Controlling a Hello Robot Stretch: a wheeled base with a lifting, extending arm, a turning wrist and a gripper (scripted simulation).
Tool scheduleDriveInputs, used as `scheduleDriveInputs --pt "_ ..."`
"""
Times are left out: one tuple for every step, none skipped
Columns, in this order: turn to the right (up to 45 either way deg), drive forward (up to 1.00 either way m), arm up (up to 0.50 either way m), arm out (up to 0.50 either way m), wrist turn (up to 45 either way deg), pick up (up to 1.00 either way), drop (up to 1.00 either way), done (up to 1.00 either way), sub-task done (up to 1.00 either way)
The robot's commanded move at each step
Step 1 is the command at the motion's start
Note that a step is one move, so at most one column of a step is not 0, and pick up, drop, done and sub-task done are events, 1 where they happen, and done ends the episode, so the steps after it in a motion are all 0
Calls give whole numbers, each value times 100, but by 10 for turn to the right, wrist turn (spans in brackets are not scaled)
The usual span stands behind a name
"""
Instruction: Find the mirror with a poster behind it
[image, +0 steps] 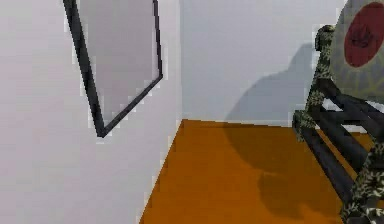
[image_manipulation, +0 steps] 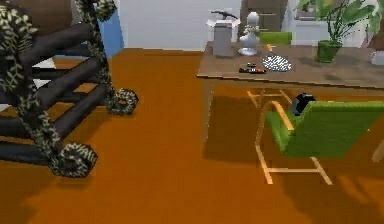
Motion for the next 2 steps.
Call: scheduleDriveInputs --pt "-120 0 0 0 0 0 0 0 0" --pt "0 0 0 0 0 0 0 100 0"
